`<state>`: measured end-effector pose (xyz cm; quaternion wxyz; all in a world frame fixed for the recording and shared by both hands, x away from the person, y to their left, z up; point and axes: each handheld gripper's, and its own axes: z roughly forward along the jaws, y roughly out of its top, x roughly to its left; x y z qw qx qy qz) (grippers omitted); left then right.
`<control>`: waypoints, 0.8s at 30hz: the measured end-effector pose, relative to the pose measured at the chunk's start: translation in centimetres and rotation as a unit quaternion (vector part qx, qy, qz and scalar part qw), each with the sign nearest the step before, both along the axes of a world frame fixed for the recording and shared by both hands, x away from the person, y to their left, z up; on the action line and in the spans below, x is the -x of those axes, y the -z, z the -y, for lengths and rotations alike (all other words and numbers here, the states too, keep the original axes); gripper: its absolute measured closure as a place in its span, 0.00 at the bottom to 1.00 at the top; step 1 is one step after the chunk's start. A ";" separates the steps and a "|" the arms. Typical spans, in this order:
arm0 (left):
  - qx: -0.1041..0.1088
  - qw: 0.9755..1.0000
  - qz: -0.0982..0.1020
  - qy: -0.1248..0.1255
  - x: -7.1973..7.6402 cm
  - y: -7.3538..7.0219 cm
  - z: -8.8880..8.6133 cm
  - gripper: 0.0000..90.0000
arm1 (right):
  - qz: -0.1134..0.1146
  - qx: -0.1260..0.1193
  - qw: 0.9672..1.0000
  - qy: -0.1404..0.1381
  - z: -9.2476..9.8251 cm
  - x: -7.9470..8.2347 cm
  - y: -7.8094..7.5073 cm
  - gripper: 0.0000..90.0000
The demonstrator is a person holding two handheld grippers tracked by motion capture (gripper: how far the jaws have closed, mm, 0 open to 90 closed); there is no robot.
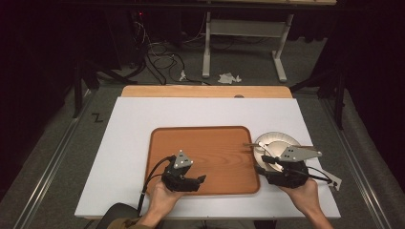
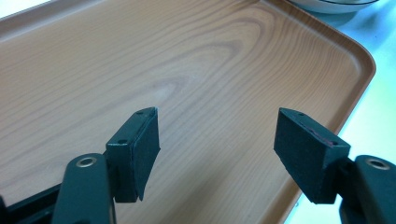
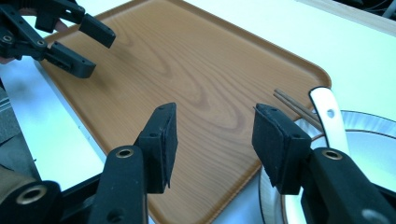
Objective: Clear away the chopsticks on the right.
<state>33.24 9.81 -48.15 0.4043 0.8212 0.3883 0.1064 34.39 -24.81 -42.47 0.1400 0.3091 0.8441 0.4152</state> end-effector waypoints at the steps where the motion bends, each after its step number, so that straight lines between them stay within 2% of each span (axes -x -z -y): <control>1: -0.001 1.000 0.001 -0.001 0.0 -0.1 -0.1 0.35 | 0.001 0.001 1.000 -0.002 0.1 -0.1 -0.1 0.58; 5: 0.003 1.000 -0.001 -0.005 -0.1 -0.1 -0.2 0.35 | -0.005 0.007 1.000 -0.004 0.4 -0.1 -0.4 0.60; 11: 0.000 1.000 -0.001 -0.004 -0.1 0.0 -0.1 0.35 | 0.001 0.006 1.000 0.012 2.2 -0.7 -1.4 0.65; 21: 0.002 1.000 -0.003 -0.004 -0.2 0.1 -0.1 0.35 | 0.015 0.016 1.000 0.019 4.5 -2.2 -3.0 0.66; 24: 0.001 1.000 -0.005 -0.005 -0.2 0.1 -0.1 0.35 | 0.023 0.029 0.999 0.036 5.8 -2.8 -3.7 0.66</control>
